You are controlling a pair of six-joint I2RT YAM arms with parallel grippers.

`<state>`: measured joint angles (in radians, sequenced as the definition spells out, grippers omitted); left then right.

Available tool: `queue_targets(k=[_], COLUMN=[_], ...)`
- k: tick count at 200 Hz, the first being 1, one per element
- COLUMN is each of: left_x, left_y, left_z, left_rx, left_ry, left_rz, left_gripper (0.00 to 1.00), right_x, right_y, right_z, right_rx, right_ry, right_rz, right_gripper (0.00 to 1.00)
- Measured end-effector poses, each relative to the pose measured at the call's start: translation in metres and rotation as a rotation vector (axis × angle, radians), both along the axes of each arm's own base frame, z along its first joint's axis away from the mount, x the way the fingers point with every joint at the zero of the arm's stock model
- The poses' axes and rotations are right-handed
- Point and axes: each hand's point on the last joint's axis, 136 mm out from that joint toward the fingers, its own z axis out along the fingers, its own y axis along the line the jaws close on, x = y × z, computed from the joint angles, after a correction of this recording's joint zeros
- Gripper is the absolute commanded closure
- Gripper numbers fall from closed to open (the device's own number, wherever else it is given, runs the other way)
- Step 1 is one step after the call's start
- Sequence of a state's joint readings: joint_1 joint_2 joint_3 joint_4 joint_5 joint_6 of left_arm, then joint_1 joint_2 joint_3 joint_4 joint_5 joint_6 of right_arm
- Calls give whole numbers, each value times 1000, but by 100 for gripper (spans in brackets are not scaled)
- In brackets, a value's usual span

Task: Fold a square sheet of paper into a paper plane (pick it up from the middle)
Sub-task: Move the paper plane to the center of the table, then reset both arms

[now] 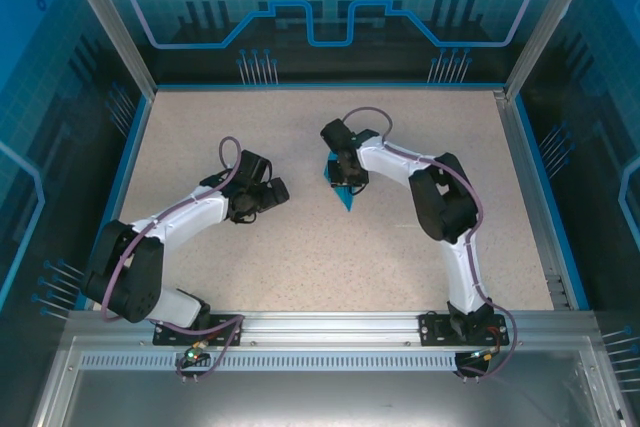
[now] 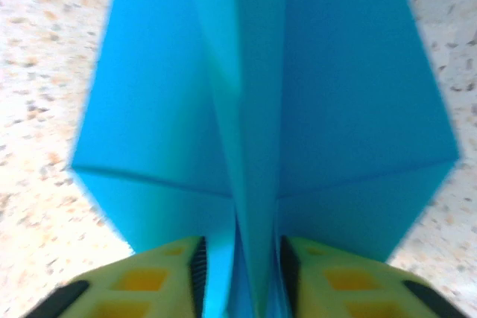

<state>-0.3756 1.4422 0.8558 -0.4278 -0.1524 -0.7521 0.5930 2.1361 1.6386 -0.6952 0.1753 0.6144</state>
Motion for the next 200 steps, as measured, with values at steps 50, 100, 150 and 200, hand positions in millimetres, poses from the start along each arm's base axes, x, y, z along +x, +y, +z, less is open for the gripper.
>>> queue_targets(k=[50,100,150,200], left_x=[20,43,46,27], left_y=[9,45,104,149], left_z=[46,85,93,43], left_rx=[56,161,351,473], left_ry=[-125,-296,-421,-371], left_rz=[3,40,135,159], left_gripper=[2,1,1,2], right_x=[5,-4,-20,-50], right_y=[-1,-96,-222,-284], right_z=[128,178,132,75], right_rx=[156,98,-159,-286], right_ry=[-258,-480,-534,-580], right_rz=[17,-124,-363,-413], right_gripper=[19,0,1,1])
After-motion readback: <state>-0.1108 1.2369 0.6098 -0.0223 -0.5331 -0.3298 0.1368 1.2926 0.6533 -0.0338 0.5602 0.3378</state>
